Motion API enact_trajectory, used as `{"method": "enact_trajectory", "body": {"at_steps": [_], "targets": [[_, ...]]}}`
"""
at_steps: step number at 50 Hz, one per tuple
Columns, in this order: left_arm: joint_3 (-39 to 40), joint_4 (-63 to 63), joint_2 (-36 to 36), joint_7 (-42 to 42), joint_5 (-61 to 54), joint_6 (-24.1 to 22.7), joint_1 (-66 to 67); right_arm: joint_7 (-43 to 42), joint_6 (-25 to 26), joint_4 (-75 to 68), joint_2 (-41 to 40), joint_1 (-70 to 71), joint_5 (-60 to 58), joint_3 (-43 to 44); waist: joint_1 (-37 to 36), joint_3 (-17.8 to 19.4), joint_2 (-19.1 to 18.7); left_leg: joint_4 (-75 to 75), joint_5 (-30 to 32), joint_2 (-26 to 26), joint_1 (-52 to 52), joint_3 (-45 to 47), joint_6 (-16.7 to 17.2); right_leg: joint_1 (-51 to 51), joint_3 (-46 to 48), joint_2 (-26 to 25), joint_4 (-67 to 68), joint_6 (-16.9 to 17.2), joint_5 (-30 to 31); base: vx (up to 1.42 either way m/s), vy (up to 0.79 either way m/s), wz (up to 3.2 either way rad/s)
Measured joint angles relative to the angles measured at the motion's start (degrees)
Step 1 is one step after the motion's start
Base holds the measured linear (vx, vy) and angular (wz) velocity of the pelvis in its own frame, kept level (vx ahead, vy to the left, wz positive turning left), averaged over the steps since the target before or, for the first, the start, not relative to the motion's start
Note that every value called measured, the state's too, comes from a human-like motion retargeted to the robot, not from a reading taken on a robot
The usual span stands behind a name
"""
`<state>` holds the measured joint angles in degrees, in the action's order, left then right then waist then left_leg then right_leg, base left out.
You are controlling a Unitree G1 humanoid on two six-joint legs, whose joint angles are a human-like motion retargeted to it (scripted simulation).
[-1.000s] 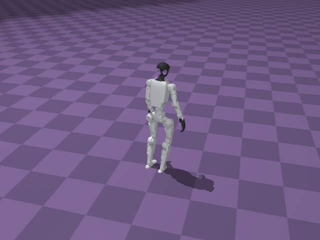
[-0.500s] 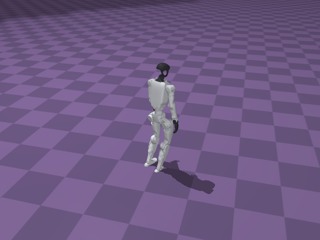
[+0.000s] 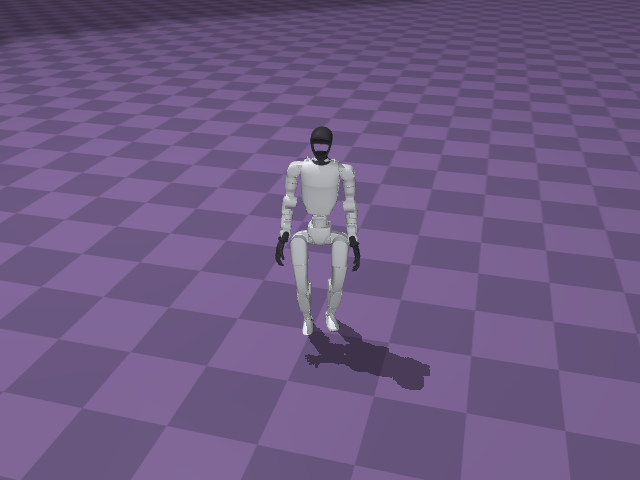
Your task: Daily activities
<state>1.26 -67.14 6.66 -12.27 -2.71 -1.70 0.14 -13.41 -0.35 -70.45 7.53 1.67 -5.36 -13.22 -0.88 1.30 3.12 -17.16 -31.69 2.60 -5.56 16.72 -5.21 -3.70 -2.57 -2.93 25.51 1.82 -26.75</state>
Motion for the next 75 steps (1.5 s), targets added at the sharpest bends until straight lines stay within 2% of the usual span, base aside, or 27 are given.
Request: {"method": "enact_trajectory", "body": {"at_steps": [14,24,40,55,75], "targets": [[-4.29,1.13,1.15,0.49,6.04,-0.53,-1.22,1.44,-1.17,4.72,0.00,0.47,-7.63,-5.93,0.83,-0.95,2.69,4.02,1.78,1.77,-0.12,3.65,-0.51,-4.06,1.33,2.05,3.07,2.98,-1.32,-0.04,-0.02,-0.48],[-6.23,-0.30,0.33,-2.00,9.57,-0.37,-1.36,-1.60,-1.81,5.10,0.32,0.51,-11.25,-7.37,1.24,-2.93,3.90,5.28,2.79,2.61,2.55,4.74,-0.41,-8.42,5.83,5.35,6.61,2.04,-3.19,-0.02,0.00,-0.10],[-7.77,1.01,1.97,-11.20,14.90,-1.16,2.68,-12.21,-3.46,5.99,0.62,-1.90,-15.48,-7.92,2.38,-6.58,2.73,1.71,1.89,-0.64,6.27,4.21,0.22,-5.47,6.23,2.22,-4.29,2.03,1.24,0.00,0.00,0.00],[-10.46,2.77,2.86,-16.91,19.84,-0.99,4.52,-16.76,-4.76,6.85,1.26,-2.47,-17.20,-9.65,2.75,-8.39,2.12,4.06,3.31,-1.00,6.99,3.85,0.56,-4.22,6.71,1.28,-10.81,3.02,4.51,0.00,0.00,0.00],[-14.54,5.25,3.78,-19.10,27.85,-0.41,4.94,-19.36,-6.18,7.58,2.90,-1.95,-19.76,-11.48,2.22,-10.13,1.34,5.84,4.79,-0.68,9.55,3.49,0.51,-5.37,6.54,1.08,-15.69,3.96,7.57,0.00,0.00,0.00]]}}
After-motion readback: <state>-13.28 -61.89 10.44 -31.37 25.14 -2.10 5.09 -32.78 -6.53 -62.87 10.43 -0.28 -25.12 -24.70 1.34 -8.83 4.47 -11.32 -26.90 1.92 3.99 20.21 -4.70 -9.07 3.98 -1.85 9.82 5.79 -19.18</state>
